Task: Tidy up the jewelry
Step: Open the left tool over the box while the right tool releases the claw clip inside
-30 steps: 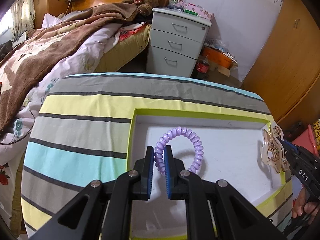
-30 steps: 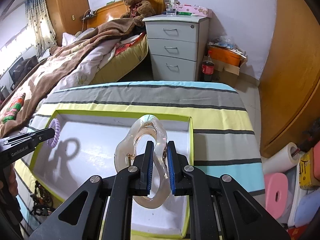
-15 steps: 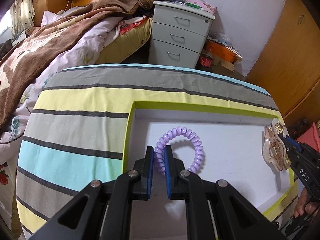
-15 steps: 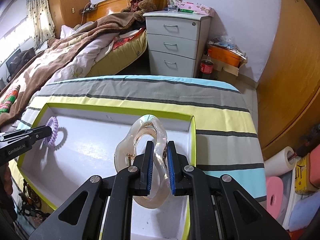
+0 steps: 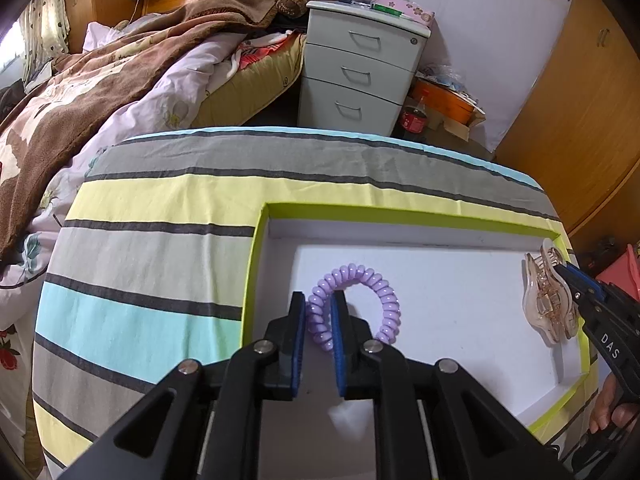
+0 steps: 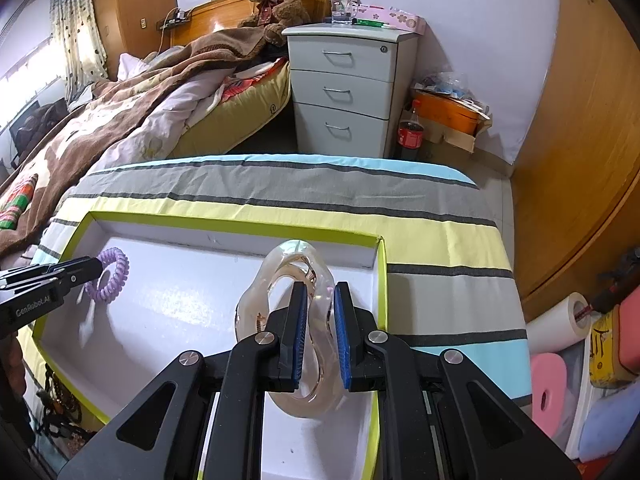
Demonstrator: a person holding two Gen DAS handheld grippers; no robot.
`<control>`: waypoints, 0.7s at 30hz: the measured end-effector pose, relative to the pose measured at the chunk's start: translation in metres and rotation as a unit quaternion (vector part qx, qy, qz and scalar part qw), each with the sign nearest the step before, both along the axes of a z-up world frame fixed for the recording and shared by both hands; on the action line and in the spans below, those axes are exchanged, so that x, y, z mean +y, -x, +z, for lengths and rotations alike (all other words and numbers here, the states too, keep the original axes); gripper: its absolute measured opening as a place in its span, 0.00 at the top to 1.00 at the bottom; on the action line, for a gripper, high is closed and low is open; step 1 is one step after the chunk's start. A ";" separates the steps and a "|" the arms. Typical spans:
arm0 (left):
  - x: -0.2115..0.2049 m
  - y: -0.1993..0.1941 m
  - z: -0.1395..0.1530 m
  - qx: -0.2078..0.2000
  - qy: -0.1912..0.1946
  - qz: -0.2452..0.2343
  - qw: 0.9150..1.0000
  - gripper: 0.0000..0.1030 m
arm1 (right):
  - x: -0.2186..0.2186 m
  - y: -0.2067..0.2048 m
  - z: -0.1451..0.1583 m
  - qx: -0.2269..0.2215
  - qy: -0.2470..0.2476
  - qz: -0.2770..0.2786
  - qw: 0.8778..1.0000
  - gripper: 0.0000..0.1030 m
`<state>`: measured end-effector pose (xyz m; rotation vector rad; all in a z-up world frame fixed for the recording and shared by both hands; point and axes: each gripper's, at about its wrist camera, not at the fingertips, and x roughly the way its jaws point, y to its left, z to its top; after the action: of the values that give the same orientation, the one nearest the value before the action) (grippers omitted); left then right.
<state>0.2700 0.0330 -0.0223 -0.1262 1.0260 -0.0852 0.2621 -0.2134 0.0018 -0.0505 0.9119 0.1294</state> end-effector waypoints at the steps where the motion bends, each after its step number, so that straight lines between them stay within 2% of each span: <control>1: 0.000 0.000 0.000 0.000 0.001 -0.002 1.000 0.81 | 0.000 0.000 0.000 0.000 -0.001 0.000 1.000 0.87; 5: -0.001 0.002 0.002 -0.001 0.003 -0.003 1.000 0.73 | -0.001 0.000 0.002 -0.002 -0.008 -0.002 1.000 0.86; 8: -0.002 0.004 0.006 -0.008 -0.001 -0.004 1.000 0.60 | -0.002 0.001 0.005 -0.005 -0.008 -0.004 1.000 0.86; 14: -0.003 0.012 0.013 -0.013 0.001 -0.001 1.000 0.55 | -0.002 0.008 0.012 -0.014 -0.014 -0.005 1.000 0.83; 16: -0.004 0.017 0.016 -0.017 -0.002 0.000 1.000 0.44 | -0.001 0.012 0.014 -0.015 -0.014 -0.005 1.000 0.83; 18: -0.005 0.024 0.020 -0.024 -0.009 0.006 1.000 0.39 | -0.002 0.018 0.017 -0.018 -0.017 -0.006 1.000 0.83; 21: -0.002 0.033 0.026 -0.029 -0.003 0.009 1.000 0.39 | -0.002 0.027 0.022 -0.023 -0.022 -0.008 0.999 0.83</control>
<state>0.2372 0.0313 0.0036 -0.1257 0.9668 -0.0694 0.2355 -0.2154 0.0234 -0.0052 0.8630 0.1330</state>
